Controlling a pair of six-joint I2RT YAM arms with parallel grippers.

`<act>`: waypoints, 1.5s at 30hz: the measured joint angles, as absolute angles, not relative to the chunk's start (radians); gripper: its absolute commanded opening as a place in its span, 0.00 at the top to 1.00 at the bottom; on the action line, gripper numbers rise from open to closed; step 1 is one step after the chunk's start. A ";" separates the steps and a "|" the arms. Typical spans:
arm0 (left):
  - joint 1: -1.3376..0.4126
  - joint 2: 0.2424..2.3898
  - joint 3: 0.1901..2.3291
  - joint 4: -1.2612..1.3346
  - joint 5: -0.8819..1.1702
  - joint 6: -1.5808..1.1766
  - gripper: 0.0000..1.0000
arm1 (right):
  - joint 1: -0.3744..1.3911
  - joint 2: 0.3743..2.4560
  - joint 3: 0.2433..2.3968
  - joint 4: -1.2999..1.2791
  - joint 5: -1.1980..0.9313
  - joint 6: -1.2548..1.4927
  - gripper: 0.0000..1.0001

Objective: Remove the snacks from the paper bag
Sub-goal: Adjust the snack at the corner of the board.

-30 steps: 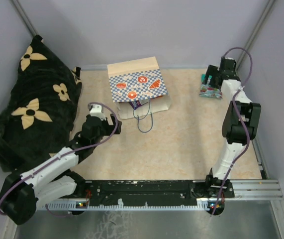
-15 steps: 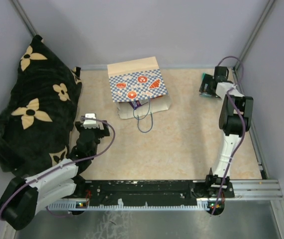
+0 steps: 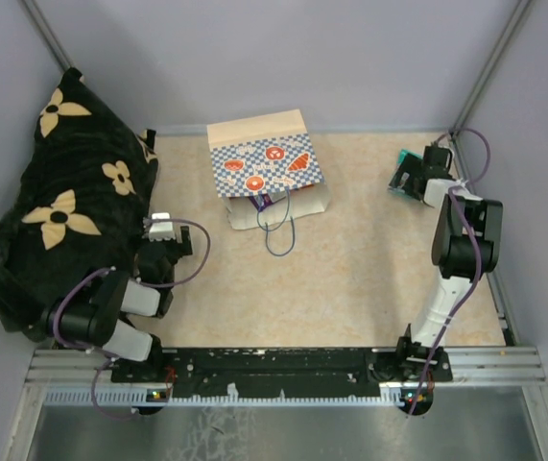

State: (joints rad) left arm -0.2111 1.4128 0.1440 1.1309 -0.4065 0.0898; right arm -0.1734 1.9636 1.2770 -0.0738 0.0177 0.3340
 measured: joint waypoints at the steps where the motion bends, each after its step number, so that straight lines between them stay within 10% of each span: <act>1: -0.208 1.459 0.147 1.160 -0.387 0.096 0.00 | -0.173 1.965 1.280 -0.076 0.017 0.334 0.05; 45: -0.143 1.601 0.199 1.351 -0.297 0.098 0.00 | -0.165 2.202 1.692 -0.358 0.231 0.002 0.01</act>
State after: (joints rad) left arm -0.1432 1.6009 0.1989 1.3514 -0.2970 0.0978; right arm -0.1654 2.2021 1.6924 -0.3580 0.2306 0.0017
